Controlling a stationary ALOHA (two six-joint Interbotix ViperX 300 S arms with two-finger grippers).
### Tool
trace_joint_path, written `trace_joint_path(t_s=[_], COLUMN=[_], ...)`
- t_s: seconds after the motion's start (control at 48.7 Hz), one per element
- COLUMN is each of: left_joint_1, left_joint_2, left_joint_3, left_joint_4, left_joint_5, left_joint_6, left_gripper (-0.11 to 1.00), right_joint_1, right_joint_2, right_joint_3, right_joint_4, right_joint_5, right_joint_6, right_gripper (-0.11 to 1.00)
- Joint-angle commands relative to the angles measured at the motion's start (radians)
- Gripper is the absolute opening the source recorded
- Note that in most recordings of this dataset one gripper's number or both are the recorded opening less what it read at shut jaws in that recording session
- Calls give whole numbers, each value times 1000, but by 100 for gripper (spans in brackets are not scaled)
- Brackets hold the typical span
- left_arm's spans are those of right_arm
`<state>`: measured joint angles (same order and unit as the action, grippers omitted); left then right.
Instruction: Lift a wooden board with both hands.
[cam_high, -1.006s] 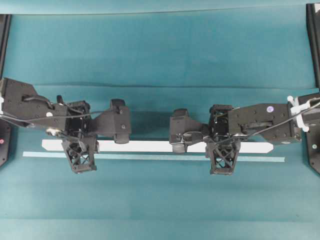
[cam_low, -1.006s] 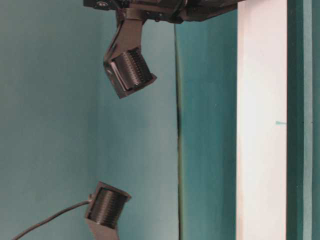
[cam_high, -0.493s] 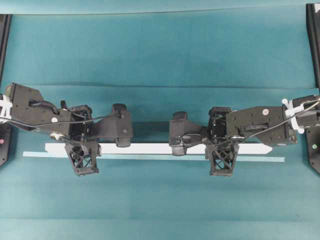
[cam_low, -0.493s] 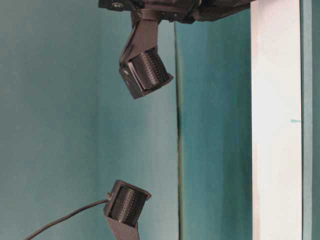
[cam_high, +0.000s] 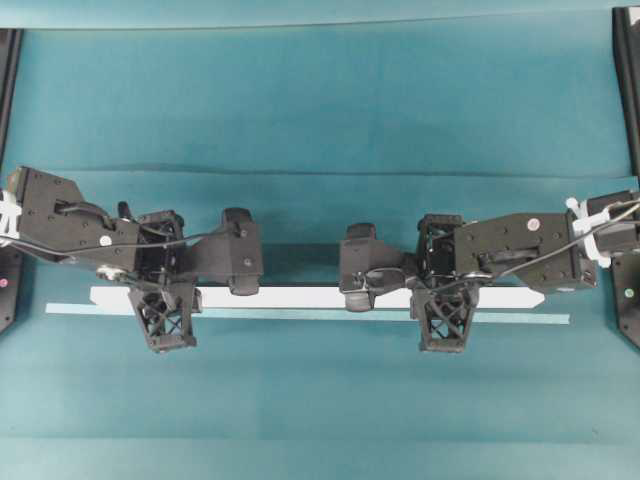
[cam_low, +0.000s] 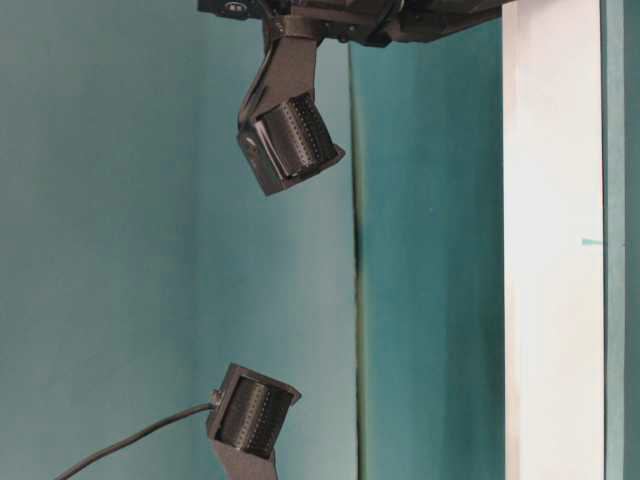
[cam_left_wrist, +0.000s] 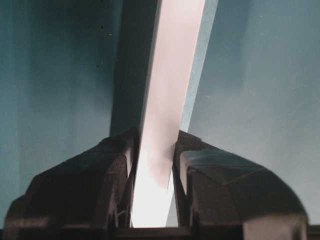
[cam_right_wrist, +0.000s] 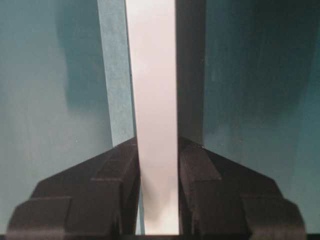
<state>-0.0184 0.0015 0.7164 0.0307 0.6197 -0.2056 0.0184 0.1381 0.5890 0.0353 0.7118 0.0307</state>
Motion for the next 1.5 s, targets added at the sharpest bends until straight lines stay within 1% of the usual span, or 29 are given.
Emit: trace_joint_path(t_s=[0.0,0.062,0.185,0.349,0.411,0.595,0.636,0.718,0.8,0.862,0.903,0.944,1.067,1.129,1.17,1.211,1.232,1.355,1.478], left_joint_1=[6,6,6,6,6,8,8,8,8,6,5,3,-6,-12,-12,-14,-15,-23,-25], left_joint_2=[-5,-5,-8,-21,-23,-25,-25,-25,-25,-25,-25,-25,-26,-26,-26,-28,-29,-52,-109], left_joint_3=[-14,-14,-12,-11,-8,-8,-8,-6,-6,-5,-5,-3,0,2,3,3,3,-6,-17], left_joint_4=[0,0,0,0,2,0,0,-2,0,0,0,0,0,0,0,0,0,0,0], left_joint_5=[-26,-25,-29,-32,-34,-34,-35,-37,-34,-32,-32,-31,-8,15,29,35,37,37,41], left_joint_6=[5,12,28,75,83,78,75,67,54,41,34,26,15,18,20,21,21,29,49], left_gripper=[18,18,18,18,18,18,18,18,18,19,25,35,72,87,94,99,99,100,100], right_joint_1=[12,12,12,12,12,11,6,3,3,6,6,6,5,6,5,5,5,3,-6], right_joint_2=[8,8,6,5,3,2,2,-2,-3,-3,-3,-3,-3,-3,-3,-3,-5,-26,-77], right_joint_3=[-9,-9,-5,0,0,0,2,9,11,11,12,12,11,11,11,11,11,11,11], right_joint_4=[9,14,40,78,87,89,89,77,51,34,32,29,26,28,28,26,26,26,26], right_joint_5=[-48,-51,-54,-63,-67,-63,-60,-58,-46,-31,-26,-26,-35,-40,-41,-41,-43,-43,-52], right_joint_6=[2,3,6,6,8,12,15,15,17,20,20,20,17,17,17,17,17,20,20], right_gripper=[22,22,22,22,22,23,29,52,75,88,91,90,89,89,89,89,89,89,89])
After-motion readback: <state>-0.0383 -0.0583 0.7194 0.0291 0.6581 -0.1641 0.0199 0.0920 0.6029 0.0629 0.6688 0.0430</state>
